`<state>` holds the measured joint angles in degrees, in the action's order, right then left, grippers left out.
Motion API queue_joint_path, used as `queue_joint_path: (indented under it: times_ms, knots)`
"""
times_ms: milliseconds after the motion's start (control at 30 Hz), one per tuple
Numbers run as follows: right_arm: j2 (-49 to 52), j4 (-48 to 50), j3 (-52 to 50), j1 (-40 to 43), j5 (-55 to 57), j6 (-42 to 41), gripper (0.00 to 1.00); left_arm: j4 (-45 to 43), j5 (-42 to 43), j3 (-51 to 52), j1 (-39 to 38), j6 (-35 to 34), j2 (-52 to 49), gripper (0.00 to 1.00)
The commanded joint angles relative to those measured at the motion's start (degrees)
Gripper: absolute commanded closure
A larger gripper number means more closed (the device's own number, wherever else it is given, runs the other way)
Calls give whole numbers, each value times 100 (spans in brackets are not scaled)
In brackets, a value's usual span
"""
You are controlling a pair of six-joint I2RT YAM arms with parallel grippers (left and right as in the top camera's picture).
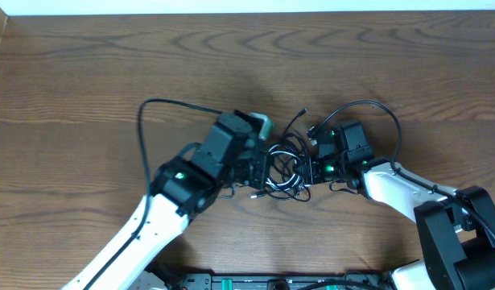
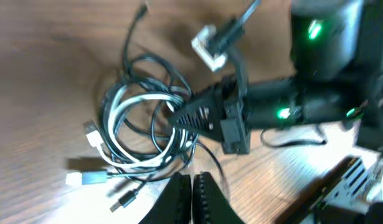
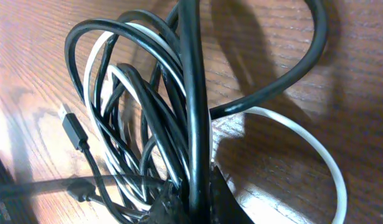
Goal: Untangle cables
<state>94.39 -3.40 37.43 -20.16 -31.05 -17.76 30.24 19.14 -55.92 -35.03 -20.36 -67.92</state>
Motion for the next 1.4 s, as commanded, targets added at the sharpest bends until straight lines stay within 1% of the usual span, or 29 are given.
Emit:
queue_joint_path:
  times_ms: [0,133,267,367,433,567,600,633,667,767,800,900,967,1033,1067,1167,1267,1367]
  knots:
    - [44,-17,-4,37,350,44,99,-31,-20,-214,271,-79,568,93]
    - [44,-17,-4,37,358,42,99,-81,-22,-310,490,-74,1226,92]
    - [44,-15,-4,37,358,11,99,-116,-46,-313,511,-74,1823,92]
    - [44,-2,-4,37,334,-44,99,140,-83,-310,511,-76,2048,93]
    - [33,59,-2,44,149,-39,99,442,-85,-308,511,-74,2020,93]
    - [-52,125,-2,151,-212,-4,99,1027,-81,-306,511,-74,1615,92]
    - [-76,116,-2,195,-232,24,99,1154,-81,-306,511,-74,1445,91]
    - [-90,103,-2,225,-238,24,99,1239,-81,-306,509,-74,1292,86]
    - [-109,74,-2,269,-245,24,99,1311,-79,-306,507,-72,1106,84]
    - [-118,90,-2,417,-553,22,99,1408,74,-306,498,-48,505,83]
    - [-118,203,-2,483,-787,-48,99,1403,181,-306,472,61,289,83]
    - [-129,868,2,713,-1810,-640,99,1338,247,-306,378,254,-273,83]
    - [-129,1615,2,874,-2398,-1156,99,1224,245,-306,330,256,-575,73]
    - [-129,2319,2,973,-2662,-1622,99,1045,240,-306,317,254,-802,61]
    - [-129,2544,2,984,-2741,-1720,99,911,221,-306,317,251,-914,56]
    - [-129,2806,0,973,-2966,-1725,99,444,2,-306,319,251,-1185,48]
    - [-129,2780,0,925,-3126,-1416,99,105,-79,-306,317,254,-1421,48]
    - [-127,2778,0,918,-3191,-1266,99,4,-17,-306,284,249,-1703,48]
